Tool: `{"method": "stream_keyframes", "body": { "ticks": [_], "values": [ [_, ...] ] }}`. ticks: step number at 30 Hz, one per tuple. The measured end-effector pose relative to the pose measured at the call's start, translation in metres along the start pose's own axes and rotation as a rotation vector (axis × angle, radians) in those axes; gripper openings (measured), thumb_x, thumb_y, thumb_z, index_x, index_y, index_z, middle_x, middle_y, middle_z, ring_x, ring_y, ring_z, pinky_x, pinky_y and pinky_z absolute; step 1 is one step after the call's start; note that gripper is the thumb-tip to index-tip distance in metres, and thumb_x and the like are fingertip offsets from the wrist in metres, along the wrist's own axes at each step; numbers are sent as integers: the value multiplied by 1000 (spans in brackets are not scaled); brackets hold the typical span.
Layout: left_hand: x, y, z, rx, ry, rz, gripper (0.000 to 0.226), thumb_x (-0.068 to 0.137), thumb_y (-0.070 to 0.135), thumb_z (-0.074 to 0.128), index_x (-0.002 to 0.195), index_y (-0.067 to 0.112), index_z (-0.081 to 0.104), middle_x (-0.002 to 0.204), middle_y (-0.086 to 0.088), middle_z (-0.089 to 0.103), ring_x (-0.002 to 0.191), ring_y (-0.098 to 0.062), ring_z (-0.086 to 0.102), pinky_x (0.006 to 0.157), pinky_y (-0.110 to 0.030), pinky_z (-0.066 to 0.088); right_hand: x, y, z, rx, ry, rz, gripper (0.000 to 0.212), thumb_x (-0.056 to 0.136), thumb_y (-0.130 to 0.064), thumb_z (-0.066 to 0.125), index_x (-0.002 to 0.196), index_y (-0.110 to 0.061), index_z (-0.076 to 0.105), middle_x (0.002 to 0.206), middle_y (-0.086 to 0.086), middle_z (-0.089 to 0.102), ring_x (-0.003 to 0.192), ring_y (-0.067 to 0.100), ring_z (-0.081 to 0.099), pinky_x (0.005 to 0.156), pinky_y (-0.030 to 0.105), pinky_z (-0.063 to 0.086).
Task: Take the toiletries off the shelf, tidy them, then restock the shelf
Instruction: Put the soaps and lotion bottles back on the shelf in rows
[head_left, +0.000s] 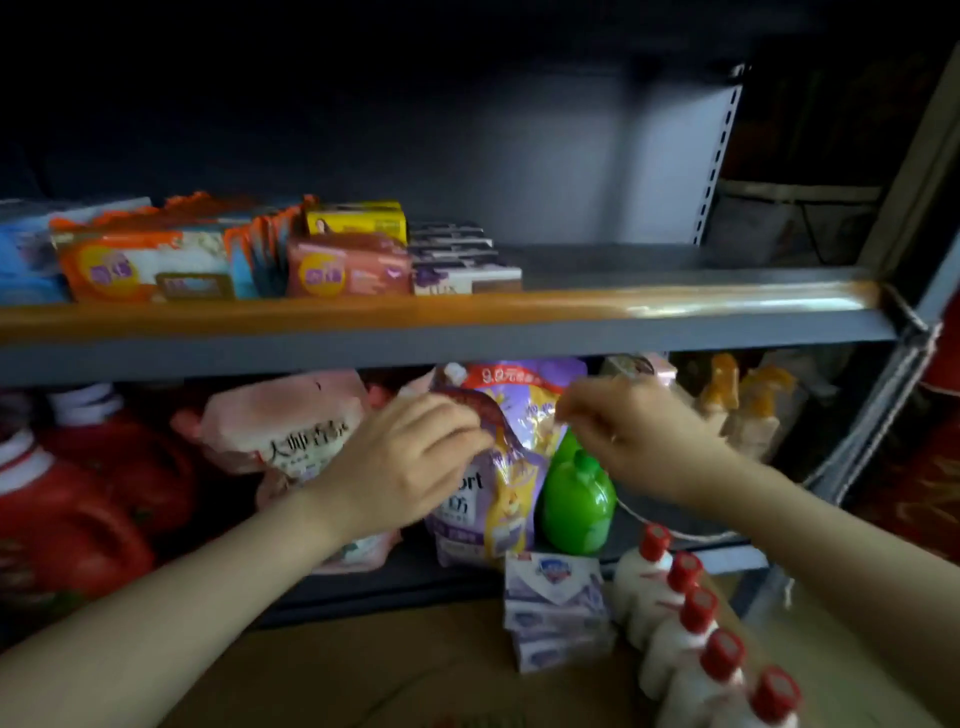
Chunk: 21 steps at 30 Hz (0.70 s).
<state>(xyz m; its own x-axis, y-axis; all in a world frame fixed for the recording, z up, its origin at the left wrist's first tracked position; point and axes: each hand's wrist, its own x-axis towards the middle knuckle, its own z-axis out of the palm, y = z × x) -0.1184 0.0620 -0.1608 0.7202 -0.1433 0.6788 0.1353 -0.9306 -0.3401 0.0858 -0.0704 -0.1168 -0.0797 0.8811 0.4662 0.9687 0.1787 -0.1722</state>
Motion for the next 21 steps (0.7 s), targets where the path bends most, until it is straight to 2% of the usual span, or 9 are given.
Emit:
{"method": "stream_keyframes", "body": {
  "ticks": [2, 4, 6, 8, 12, 15, 18, 20, 21],
  "values": [
    [-21, 22, 20, -96, -116, -90, 20, 83, 11, 56, 95, 4, 70, 89, -9, 67, 74, -22, 63, 60, -29, 51, -19, 6, 25, -19, -351, 15, 17, 90, -19, 55, 101, -10, 64, 98, 6, 68, 91, 23, 62, 72, 22, 38],
    [-40, 42, 38, -197, -276, -277, 25, 86, 14, 60, 109, 7, 66, 102, -7, 67, 74, -20, 66, 51, -23, 48, -32, 11, 53, -60, -632, 120, 35, 91, -28, 55, 122, -11, 55, 123, 7, 59, 115, 24, 54, 89, 21, 36],
    [-60, 55, 58, -263, -473, -490, 39, 93, 29, 52, 130, 17, 52, 127, 1, 55, 86, -14, 63, 56, -21, 42, -41, 15, 80, -97, -784, 194, 49, 90, -32, 58, 132, -11, 46, 131, 10, 52, 122, 27, 49, 98, 31, 38],
    [-76, 67, 75, -342, -615, -617, 49, 92, 43, 47, 138, 28, 38, 132, 10, 46, 89, -5, 52, 61, -18, 37, -47, 18, 105, -179, -846, 184, 61, 87, -35, 61, 136, -10, 37, 132, 13, 50, 121, 30, 48, 98, 39, 41],
    [-90, 87, 93, -576, -703, -803, 69, 83, 54, 57, 141, 33, 27, 109, 17, 39, 84, 2, 44, 60, -11, 34, -53, 17, 130, -287, -807, 191, 75, 82, -33, 67, 140, -13, 24, 123, 15, 53, 110, 33, 54, 84, 40, 47],
    [-87, 100, 101, -758, -659, -901, 70, 78, 47, 68, 137, 33, 32, 116, 18, 42, 97, -1, 45, 68, -7, 37, -54, 22, 123, -168, -756, 213, 73, 81, -32, 66, 140, -19, 26, 128, 10, 53, 114, 30, 53, 90, 40, 48],
    [-80, 111, 114, -915, -538, -873, 55, 75, 34, 75, 116, 47, 41, 112, 33, 40, 105, 3, 45, 72, 7, 29, -57, 25, 87, -37, -581, 201, 73, 78, -40, 70, 139, -24, 32, 131, 2, 54, 116, 21, 52, 87, 26, 44],
    [-75, 116, 124, -865, -628, -839, 66, 74, 43, 73, 130, 37, 39, 123, 25, 37, 116, 2, 37, 85, 4, 27, -60, 24, 56, 91, -417, 173, 66, 77, -41, 71, 134, -25, 41, 122, -4, 58, 104, 13, 56, 76, 15, 42],
    [-73, 117, 130, -781, -698, -815, 77, 75, 48, 71, 139, 28, 33, 131, 17, 36, 122, -3, 35, 93, -5, 30, -61, 23, 41, 149, -337, 162, 61, 77, -41, 71, 130, -26, 46, 116, -9, 58, 98, 8, 57, 73, 12, 43]
  ]
}}
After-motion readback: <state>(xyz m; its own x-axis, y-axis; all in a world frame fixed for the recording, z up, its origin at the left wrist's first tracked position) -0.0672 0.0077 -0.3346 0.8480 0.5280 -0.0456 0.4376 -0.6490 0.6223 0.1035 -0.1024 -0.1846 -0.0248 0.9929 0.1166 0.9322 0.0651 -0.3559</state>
